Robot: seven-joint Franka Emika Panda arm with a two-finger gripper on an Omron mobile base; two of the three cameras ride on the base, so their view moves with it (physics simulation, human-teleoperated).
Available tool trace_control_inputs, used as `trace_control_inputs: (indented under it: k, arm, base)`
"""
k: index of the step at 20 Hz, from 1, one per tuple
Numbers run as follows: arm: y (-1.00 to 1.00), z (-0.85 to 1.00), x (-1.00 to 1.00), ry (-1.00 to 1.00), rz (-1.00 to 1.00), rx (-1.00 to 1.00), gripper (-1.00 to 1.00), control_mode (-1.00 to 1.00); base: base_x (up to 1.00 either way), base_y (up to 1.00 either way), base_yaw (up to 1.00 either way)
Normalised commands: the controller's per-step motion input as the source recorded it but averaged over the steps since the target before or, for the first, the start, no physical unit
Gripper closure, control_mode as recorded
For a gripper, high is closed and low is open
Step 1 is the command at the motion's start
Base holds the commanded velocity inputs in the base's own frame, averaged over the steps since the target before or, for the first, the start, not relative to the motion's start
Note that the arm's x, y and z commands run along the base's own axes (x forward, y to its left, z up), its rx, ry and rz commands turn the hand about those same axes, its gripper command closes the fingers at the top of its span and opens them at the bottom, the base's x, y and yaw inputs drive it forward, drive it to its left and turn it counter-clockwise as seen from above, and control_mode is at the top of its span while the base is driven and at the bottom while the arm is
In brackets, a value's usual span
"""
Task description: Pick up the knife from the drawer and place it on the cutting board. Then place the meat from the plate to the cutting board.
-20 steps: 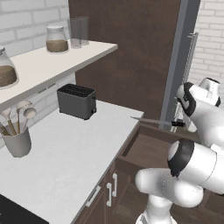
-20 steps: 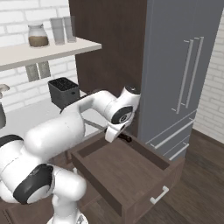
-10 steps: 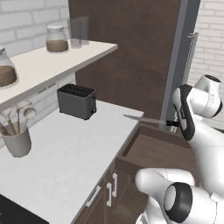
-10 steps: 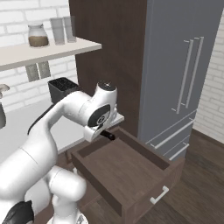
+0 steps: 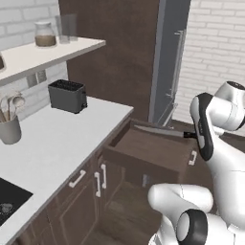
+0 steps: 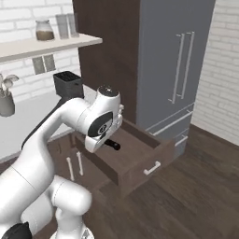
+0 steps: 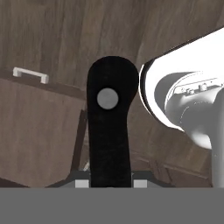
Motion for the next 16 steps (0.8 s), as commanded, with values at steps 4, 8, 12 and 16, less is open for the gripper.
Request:
trace_control_inputs:
  k: [4, 8, 12, 16]
  arm:
    - [0.0, 0.0, 0.0, 0.0, 0.0, 0.0, 1.0, 1.0]
    - [0.0, 0.0, 0.0, 0.0, 0.0, 0.0, 1.0, 1.0]
    - [0.0, 0.0, 0.0, 0.0, 0.0, 0.0, 1.0, 1.0]
    - [0.0, 0.0, 0.0, 0.0, 0.0, 0.0, 1.0, 1.0]
  base:
    - [-0.64, -0.83, -0.24]
    - [-0.26, -0.86, -0.52]
    - [0.0, -0.59, -0.79]
    - [0.0, -0.22, -0.89]
